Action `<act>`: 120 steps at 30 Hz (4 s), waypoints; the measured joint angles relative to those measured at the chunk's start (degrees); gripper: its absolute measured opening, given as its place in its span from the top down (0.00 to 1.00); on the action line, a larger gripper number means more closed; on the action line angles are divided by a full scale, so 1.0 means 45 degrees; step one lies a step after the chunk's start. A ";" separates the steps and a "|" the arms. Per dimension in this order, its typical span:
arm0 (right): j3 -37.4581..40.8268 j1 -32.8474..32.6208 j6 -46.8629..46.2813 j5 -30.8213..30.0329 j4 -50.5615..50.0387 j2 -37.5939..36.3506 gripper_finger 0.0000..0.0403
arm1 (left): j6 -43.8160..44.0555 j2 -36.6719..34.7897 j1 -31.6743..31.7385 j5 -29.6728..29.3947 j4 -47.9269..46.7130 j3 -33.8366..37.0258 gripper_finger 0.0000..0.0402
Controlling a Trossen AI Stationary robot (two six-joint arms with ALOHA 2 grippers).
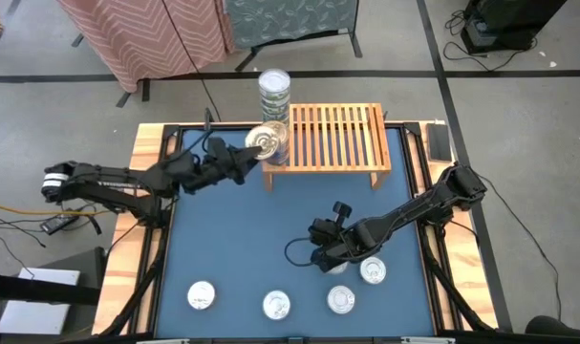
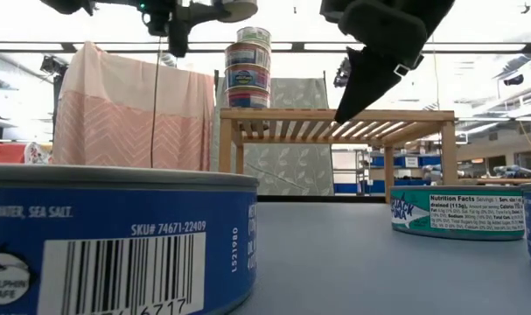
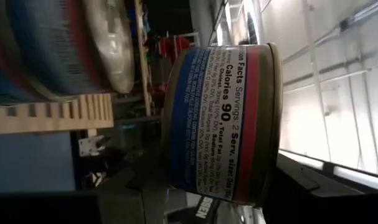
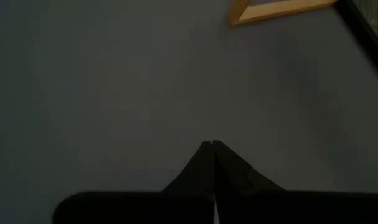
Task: Stack canned seafood by type on shelf
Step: Stack the blue tuna can on top of the other blue tuna cans on the shelf
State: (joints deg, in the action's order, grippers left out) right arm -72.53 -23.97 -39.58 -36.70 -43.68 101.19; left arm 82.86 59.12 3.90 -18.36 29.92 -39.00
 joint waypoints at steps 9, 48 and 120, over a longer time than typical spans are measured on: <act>-0.0093 0.0005 -0.0145 -0.0127 0.0170 -0.0015 1.00 | -0.0289 -0.0740 0.1215 0.0894 -0.6296 -0.3027 0.51; -0.4725 0.1978 0.5690 -0.2358 0.0283 -0.0034 0.98 | -0.0050 0.0872 0.3817 0.4000 -0.5639 -0.3497 0.47; -0.5538 0.5047 1.2708 -0.1484 0.5872 -0.0024 0.81 | -0.1327 0.0862 0.4638 0.6958 -0.5921 -0.3497 0.42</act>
State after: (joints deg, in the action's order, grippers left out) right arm -97.45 -1.26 17.61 -43.38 -17.26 101.08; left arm 76.89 63.00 24.77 12.95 3.27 -54.74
